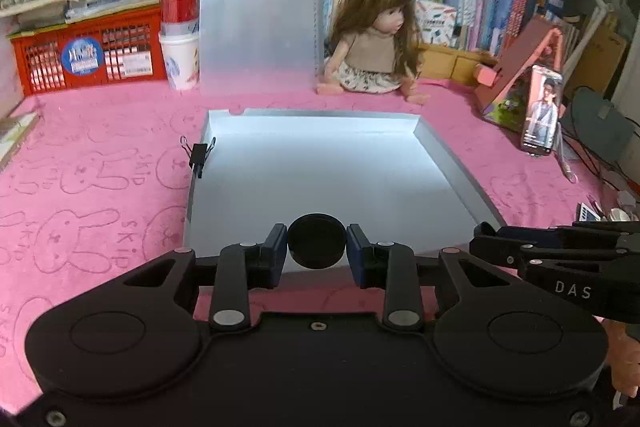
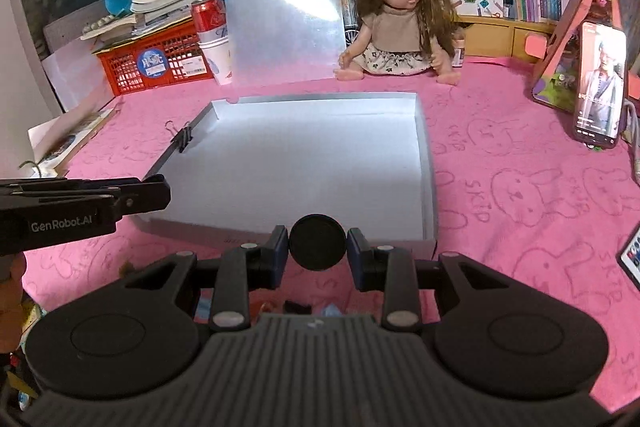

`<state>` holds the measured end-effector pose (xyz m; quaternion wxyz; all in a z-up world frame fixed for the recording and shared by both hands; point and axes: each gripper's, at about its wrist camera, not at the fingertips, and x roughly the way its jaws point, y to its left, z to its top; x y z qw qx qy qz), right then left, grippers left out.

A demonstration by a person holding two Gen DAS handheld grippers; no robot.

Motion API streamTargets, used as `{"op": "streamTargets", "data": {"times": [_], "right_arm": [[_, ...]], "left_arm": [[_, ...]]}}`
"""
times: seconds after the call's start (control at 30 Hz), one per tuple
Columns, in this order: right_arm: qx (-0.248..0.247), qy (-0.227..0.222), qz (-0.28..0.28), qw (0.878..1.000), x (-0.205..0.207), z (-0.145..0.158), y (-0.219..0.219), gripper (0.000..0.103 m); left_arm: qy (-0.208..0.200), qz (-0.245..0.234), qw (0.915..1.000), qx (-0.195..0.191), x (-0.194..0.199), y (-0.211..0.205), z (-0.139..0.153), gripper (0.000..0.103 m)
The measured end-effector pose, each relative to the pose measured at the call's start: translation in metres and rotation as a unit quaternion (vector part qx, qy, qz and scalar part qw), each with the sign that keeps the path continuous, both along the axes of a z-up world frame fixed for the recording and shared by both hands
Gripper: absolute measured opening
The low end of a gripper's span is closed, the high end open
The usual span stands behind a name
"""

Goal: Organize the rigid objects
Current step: 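Carry the black discs into the white tray and open both tools to release them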

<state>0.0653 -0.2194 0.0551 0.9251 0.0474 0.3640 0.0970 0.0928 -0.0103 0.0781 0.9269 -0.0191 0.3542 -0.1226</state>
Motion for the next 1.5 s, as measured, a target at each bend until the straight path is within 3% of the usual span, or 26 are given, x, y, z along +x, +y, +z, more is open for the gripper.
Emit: {"op": "streamTargets", "data": {"times": [0.17,0.67,1.03,1.5], "right_arm": [[0.003,0.026,0.000,1.000,0.028,-0.007,-0.005,0.037],[-0.035,0.077,-0.009,0.996,0.091,-0.030,-0.004,0.037],[-0.052,0.100,0.004,0.994,0.102,-0.046,0.002,0.037],[-0.066,0.097,0.010,0.993,0.104,-0.047,0.006,0.039]], "left_arm": [[0.034,0.004,0.9994,-0.004,0.031,0.000,-0.013,0.031],[0.065,0.014,0.9976,0.020,0.077,-0.022,-0.044,0.031],[0.078,0.018,0.9963,0.031,0.087,-0.024,-0.062,0.031],[0.063,0.017,0.9969,0.044,0.086,-0.031,-0.065,0.031]]}}
